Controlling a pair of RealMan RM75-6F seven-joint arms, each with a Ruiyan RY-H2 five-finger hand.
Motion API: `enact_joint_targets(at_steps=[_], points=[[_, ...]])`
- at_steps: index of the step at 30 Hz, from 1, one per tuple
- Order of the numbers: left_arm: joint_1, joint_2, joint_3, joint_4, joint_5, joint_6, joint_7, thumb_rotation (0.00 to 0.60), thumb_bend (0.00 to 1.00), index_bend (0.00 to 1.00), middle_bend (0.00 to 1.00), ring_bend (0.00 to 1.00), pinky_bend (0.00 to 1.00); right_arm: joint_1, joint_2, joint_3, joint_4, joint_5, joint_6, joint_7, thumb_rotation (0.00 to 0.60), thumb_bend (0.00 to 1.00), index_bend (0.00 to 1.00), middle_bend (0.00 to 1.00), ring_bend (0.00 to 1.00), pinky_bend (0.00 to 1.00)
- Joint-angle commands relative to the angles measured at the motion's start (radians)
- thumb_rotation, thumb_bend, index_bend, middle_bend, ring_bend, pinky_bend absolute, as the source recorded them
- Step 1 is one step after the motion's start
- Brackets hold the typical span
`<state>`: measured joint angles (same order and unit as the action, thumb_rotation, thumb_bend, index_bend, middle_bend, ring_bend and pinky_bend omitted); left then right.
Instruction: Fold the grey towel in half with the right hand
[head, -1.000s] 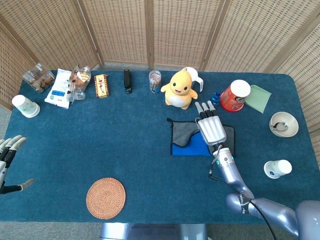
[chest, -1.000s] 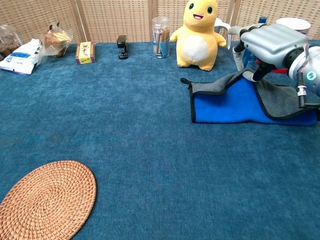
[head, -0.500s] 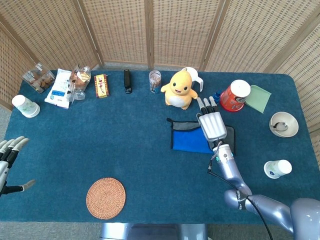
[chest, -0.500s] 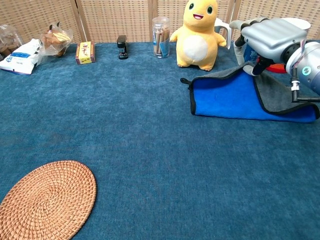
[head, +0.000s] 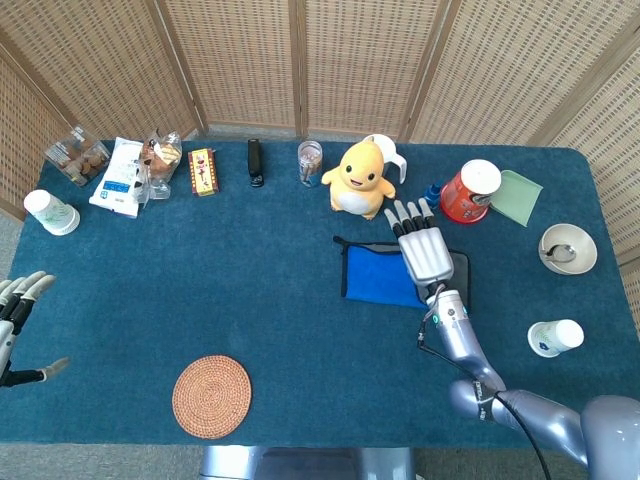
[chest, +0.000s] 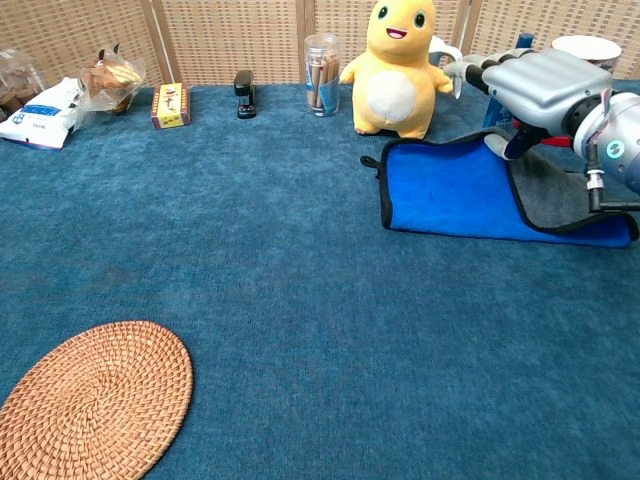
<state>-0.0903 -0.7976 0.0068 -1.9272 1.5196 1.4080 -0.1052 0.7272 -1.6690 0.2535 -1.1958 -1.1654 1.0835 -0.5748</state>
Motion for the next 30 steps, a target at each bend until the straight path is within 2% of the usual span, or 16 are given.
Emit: enact_joint_targets(at_steps=[1,3,5,7,9,10,15,21,30], points=[[0.001,0.002,0.001,0.0,0.003,0.001,-0.004,0.6,0.0,0.0,0.0,0.0,0.0,-0.004,0.011,-0.009,-0.019,-0.017,0.017,-0.002,0.6,0.46,0.0,0.0,0.0,0.11],[0.001,0.002,0.002,0.001,0.006,0.003,-0.007,0.6,0.0,0.0,0.0,0.0,0.0,-0.009,0.02,-0.017,-0.039,-0.029,0.028,-0.003,0.6,0.46,0.0,0.0,0.0,0.11],[0.001,0.003,0.002,0.001,0.008,0.003,-0.009,0.6,0.0,0.0,0.0,0.0,0.0,-0.011,0.028,-0.023,-0.048,-0.047,0.048,-0.015,0.6,0.37,0.0,0.0,0.0,0.11],[0.001,0.004,0.003,0.001,0.011,0.003,-0.011,0.6,0.0,0.0,0.0,0.0,0.0,-0.014,0.028,-0.022,-0.05,-0.05,0.064,-0.03,0.6,0.16,0.0,0.0,0.0,0.11],[0.002,0.005,0.005,0.001,0.016,0.005,-0.012,0.6,0.0,0.0,0.0,0.0,0.0,-0.017,0.025,-0.011,-0.054,-0.034,0.08,-0.055,0.6,0.02,0.0,0.0,0.0,0.11],[0.003,0.005,0.006,0.001,0.018,0.007,-0.012,0.6,0.0,0.0,0.0,0.0,0.0,-0.018,0.023,-0.006,-0.054,-0.023,0.085,-0.071,0.6,0.0,0.0,0.0,0.0,0.11],[0.008,0.008,0.009,0.001,0.028,0.016,-0.02,0.6,0.0,0.0,0.0,0.0,0.0,-0.022,0.023,0.012,-0.058,0.018,0.092,-0.1,0.6,0.0,0.0,0.0,0.0,0.11],[0.005,0.009,0.01,0.001,0.029,0.011,-0.023,0.6,0.0,0.0,0.0,0.0,0.0,-0.04,0.048,0.001,-0.103,-0.008,0.124,-0.079,0.6,0.0,0.0,0.0,0.0,0.11],[0.006,0.011,0.013,-0.001,0.037,0.014,-0.026,0.6,0.0,0.0,0.0,0.0,0.0,-0.085,0.062,-0.065,-0.156,-0.067,0.148,-0.035,0.6,0.0,0.0,0.0,0.0,0.11]])
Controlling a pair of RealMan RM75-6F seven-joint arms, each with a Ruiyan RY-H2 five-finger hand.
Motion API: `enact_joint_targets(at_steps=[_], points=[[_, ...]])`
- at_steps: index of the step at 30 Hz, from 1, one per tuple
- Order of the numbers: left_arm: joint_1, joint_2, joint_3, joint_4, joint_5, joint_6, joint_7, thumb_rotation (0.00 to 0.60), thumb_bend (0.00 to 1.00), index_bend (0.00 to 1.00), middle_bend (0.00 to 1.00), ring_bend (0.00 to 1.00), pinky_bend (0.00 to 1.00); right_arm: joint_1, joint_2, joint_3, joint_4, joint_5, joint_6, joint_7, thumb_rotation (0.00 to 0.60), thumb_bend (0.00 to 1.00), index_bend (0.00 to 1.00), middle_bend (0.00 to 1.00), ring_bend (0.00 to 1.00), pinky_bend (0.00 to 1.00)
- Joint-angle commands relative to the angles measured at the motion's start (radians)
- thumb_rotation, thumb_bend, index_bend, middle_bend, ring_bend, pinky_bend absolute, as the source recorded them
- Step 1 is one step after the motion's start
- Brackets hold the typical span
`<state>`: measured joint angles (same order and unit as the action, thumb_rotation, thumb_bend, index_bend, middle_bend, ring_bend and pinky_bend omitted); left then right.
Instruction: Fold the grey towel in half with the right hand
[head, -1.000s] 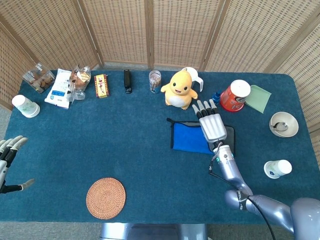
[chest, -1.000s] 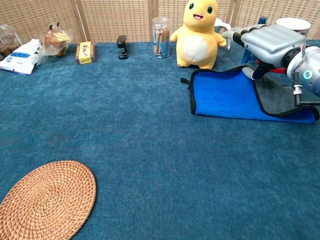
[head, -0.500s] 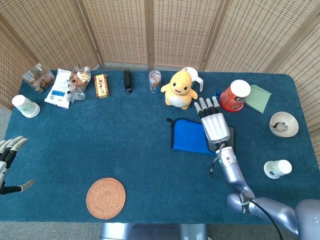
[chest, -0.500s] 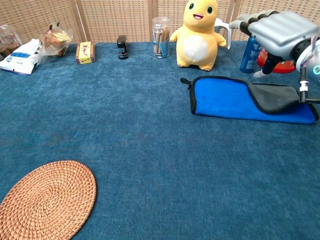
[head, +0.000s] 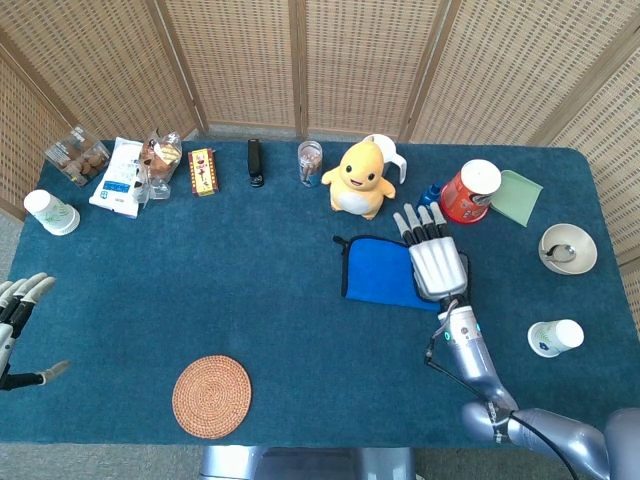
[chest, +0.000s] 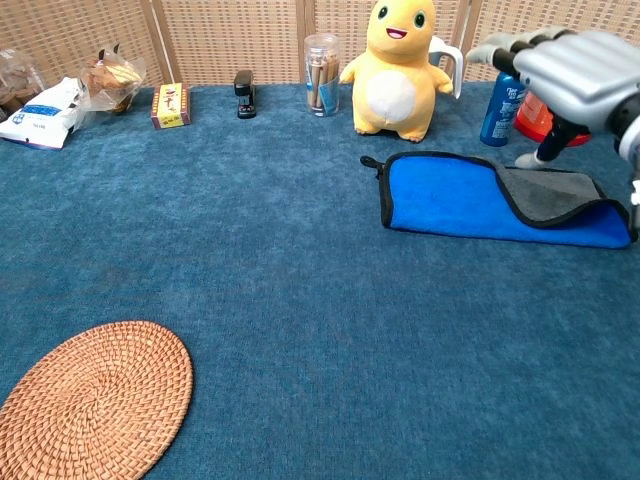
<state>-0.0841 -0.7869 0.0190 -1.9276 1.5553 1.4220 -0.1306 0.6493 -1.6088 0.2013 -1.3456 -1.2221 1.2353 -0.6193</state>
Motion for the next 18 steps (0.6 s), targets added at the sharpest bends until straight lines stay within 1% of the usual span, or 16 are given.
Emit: enact_joint_targets(at_steps=[1,9,12,18], points=[[0.0,0.0,0.002,-0.001,0.002,-0.001,0.0,0.6,0.0,0.0,0.0,0.0,0.0,-0.009,0.003,-0.02,-0.006,-0.013,-0.01,0.012,0.6,0.0,0.0,0.0,0.0,0.11],[-0.002,-0.002,0.002,0.0,0.0,-0.006,0.004,0.6,0.0,0.0,0.0,0.0,0.0,-0.012,0.032,-0.075,-0.016,-0.049,-0.072,0.024,0.6,0.0,0.0,0.0,0.0,0.11],[-0.004,-0.002,0.002,-0.001,-0.004,-0.01,0.007,0.6,0.0,0.0,0.0,0.0,0.0,-0.015,0.047,-0.085,-0.036,-0.05,-0.088,0.022,0.6,0.0,0.0,0.0,0.0,0.11],[-0.005,-0.003,0.003,-0.003,-0.004,-0.013,0.008,0.6,0.0,0.0,0.0,0.0,0.0,-0.017,0.064,-0.099,-0.028,-0.053,-0.112,0.009,0.6,0.0,0.0,0.0,0.0,0.11]])
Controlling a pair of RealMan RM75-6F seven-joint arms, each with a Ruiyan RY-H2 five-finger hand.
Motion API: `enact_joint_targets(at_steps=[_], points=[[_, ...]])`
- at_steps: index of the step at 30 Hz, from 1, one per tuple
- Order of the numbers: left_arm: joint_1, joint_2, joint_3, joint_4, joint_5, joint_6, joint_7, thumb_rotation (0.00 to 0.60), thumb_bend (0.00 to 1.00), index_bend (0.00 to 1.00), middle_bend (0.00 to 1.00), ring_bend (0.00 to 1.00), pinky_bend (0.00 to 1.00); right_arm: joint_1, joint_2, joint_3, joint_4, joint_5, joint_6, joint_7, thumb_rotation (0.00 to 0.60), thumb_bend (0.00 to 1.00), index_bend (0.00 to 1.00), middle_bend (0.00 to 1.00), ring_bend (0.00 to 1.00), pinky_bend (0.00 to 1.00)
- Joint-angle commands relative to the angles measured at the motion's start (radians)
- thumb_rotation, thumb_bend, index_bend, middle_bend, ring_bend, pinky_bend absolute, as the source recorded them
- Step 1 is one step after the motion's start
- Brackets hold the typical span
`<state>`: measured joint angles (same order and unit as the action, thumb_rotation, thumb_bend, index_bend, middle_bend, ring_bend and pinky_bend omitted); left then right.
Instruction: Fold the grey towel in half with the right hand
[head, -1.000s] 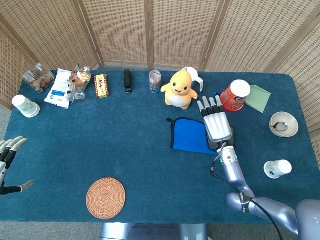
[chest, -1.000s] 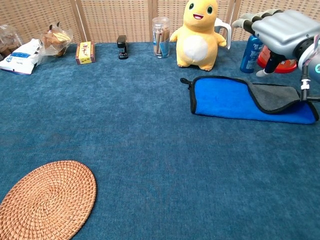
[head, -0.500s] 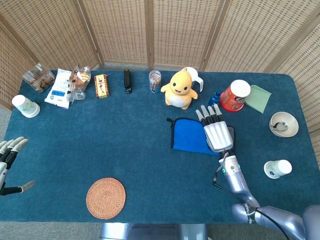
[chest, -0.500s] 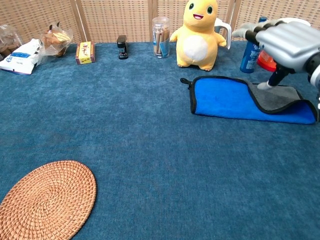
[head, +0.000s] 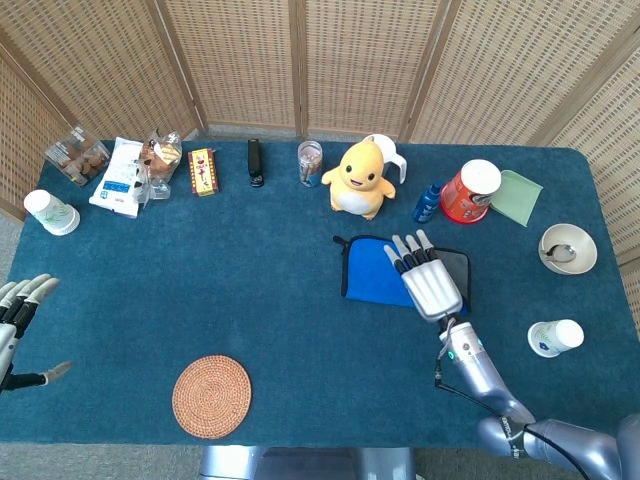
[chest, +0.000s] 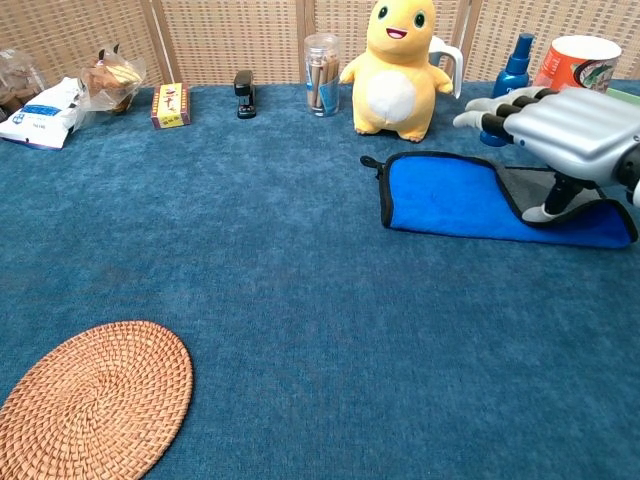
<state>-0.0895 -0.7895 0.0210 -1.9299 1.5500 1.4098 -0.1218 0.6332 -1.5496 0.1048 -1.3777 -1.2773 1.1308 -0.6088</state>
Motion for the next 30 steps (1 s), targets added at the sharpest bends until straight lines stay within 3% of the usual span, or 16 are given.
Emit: enact_joint_targets(at_steps=[1,10,20,25,30], points=[[0.0,0.001,0.001,-0.001,0.002,-0.001,-0.002,0.6,0.0,0.0,0.0,0.0,0.0,-0.002,0.007,-0.004,0.006,0.003,-0.012,0.003,0.6,0.0,0.0,0.0,0.0,0.11],[-0.003,0.001,0.003,-0.002,0.003,-0.006,-0.001,0.6,0.0,0.0,0.0,0.0,0.0,-0.002,0.023,-0.022,0.044,-0.017,-0.04,0.008,0.6,0.01,0.0,0.0,0.0,0.11],[-0.005,0.001,0.004,-0.003,0.003,-0.01,0.0,0.6,0.0,0.0,0.0,0.0,0.0,-0.005,0.021,-0.038,0.076,-0.055,-0.04,0.012,0.6,0.13,0.01,0.0,0.0,0.12],[-0.005,0.001,0.005,-0.002,0.003,-0.01,0.0,0.6,0.0,0.0,0.0,0.0,0.0,-0.01,0.004,-0.04,0.113,-0.078,-0.025,0.024,0.6,0.17,0.13,0.0,0.0,0.14],[-0.005,0.0,0.005,-0.002,0.003,-0.011,0.001,0.6,0.0,0.0,0.0,0.0,0.0,-0.015,-0.007,-0.044,0.142,-0.09,-0.025,0.044,0.6,0.2,0.38,0.0,0.0,0.14]])
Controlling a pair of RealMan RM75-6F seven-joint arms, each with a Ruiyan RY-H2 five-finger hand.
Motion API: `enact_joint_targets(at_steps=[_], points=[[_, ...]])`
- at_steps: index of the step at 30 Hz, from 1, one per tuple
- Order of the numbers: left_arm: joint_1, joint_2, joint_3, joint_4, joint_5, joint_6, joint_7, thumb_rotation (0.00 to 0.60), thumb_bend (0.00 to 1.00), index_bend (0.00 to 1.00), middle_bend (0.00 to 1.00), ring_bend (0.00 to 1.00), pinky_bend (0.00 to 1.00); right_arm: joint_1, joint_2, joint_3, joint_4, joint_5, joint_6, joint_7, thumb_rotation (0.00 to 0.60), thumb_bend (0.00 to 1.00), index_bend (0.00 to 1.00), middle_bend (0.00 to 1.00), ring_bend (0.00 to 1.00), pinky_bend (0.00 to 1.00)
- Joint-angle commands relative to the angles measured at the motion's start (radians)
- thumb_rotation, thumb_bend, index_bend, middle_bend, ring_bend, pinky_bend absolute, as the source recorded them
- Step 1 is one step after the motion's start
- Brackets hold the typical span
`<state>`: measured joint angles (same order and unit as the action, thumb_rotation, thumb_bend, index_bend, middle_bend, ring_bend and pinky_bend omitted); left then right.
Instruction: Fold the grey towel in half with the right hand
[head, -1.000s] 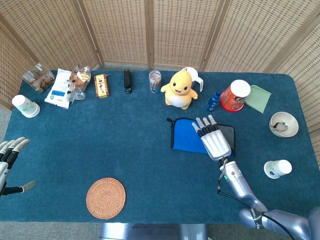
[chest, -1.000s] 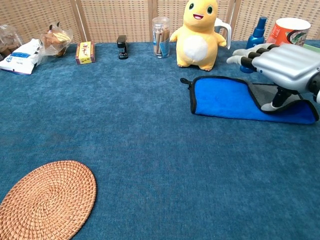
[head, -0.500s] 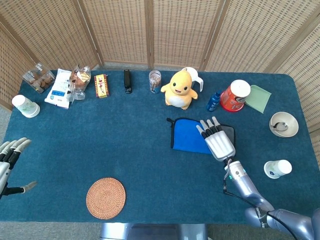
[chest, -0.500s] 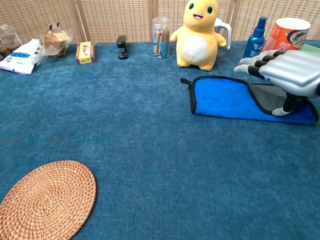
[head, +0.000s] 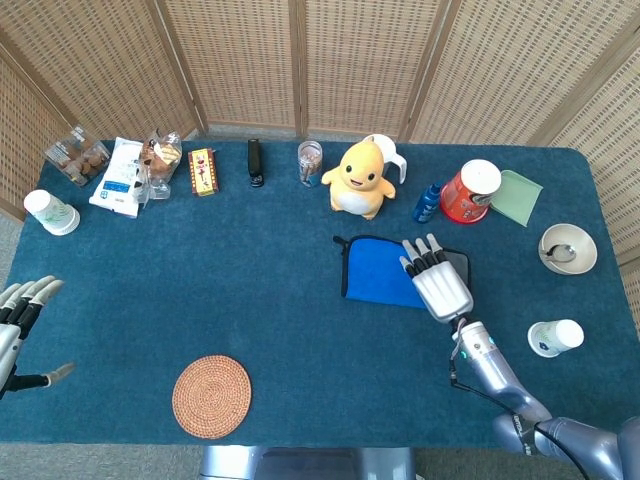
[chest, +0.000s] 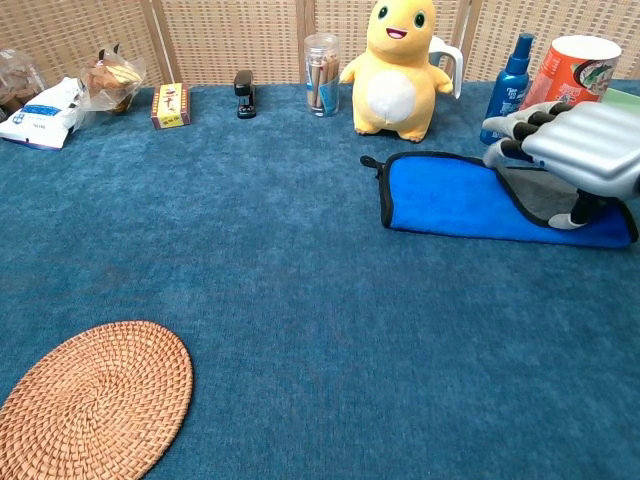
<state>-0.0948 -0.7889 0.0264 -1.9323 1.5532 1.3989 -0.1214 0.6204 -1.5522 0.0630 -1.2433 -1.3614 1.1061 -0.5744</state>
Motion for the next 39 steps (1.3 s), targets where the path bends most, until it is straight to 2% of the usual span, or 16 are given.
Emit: enact_joint_targets(at_steps=[1,3,5,15,21,28,30,34,39], points=[[0.0,0.0,0.0,0.0,0.0,0.0,0.0,0.6,0.0,0.0,0.0,0.0,0.0,-0.003,-0.005,-0.002,0.01,-0.007,0.0,0.013,0.6,0.21,0.41,0.0,0.0,0.14],[-0.001,-0.001,0.001,0.0,0.0,-0.002,0.001,0.6,0.0,0.0,0.0,0.0,0.0,-0.005,-0.007,-0.005,0.02,-0.013,-0.003,0.028,0.6,0.21,0.5,0.0,0.0,0.14],[-0.001,-0.001,0.001,-0.001,0.0,-0.002,0.002,0.6,0.0,0.0,0.0,0.0,0.0,-0.007,-0.009,-0.006,0.028,-0.017,-0.004,0.038,0.6,0.21,0.54,0.0,0.0,0.14],[-0.001,-0.003,0.003,-0.003,0.001,-0.003,0.008,0.6,0.0,0.0,0.0,0.0,0.0,-0.013,-0.024,0.005,0.057,-0.014,-0.012,0.06,0.6,0.35,0.53,0.0,0.0,0.14],[-0.002,-0.003,0.003,-0.002,0.0,-0.005,0.007,0.6,0.0,0.0,0.0,0.0,0.0,-0.017,-0.031,0.008,0.07,-0.012,-0.016,0.064,0.6,0.43,0.57,0.0,0.0,0.14],[-0.003,-0.002,0.003,-0.002,-0.001,-0.005,0.005,0.6,0.0,0.0,0.0,0.0,0.0,-0.022,-0.036,0.012,0.078,-0.013,-0.013,0.071,0.6,0.47,0.6,0.0,0.0,0.14],[-0.002,-0.002,0.003,-0.002,0.0,-0.005,0.005,0.6,0.0,0.0,0.0,0.0,0.0,-0.024,-0.032,0.013,0.07,-0.015,-0.011,0.082,0.6,0.46,0.56,0.0,0.0,0.14],[-0.003,-0.001,0.003,-0.001,-0.001,-0.006,0.002,0.6,0.0,0.0,0.0,0.0,0.0,-0.03,-0.006,0.014,0.024,-0.028,0.002,0.097,0.6,0.52,0.31,0.0,0.0,0.14],[-0.003,0.0,0.004,-0.001,0.002,-0.006,0.0,0.6,0.0,0.0,0.0,0.0,0.0,-0.031,0.069,0.009,-0.08,-0.047,0.007,0.062,0.6,0.56,0.22,0.0,0.0,0.14]])
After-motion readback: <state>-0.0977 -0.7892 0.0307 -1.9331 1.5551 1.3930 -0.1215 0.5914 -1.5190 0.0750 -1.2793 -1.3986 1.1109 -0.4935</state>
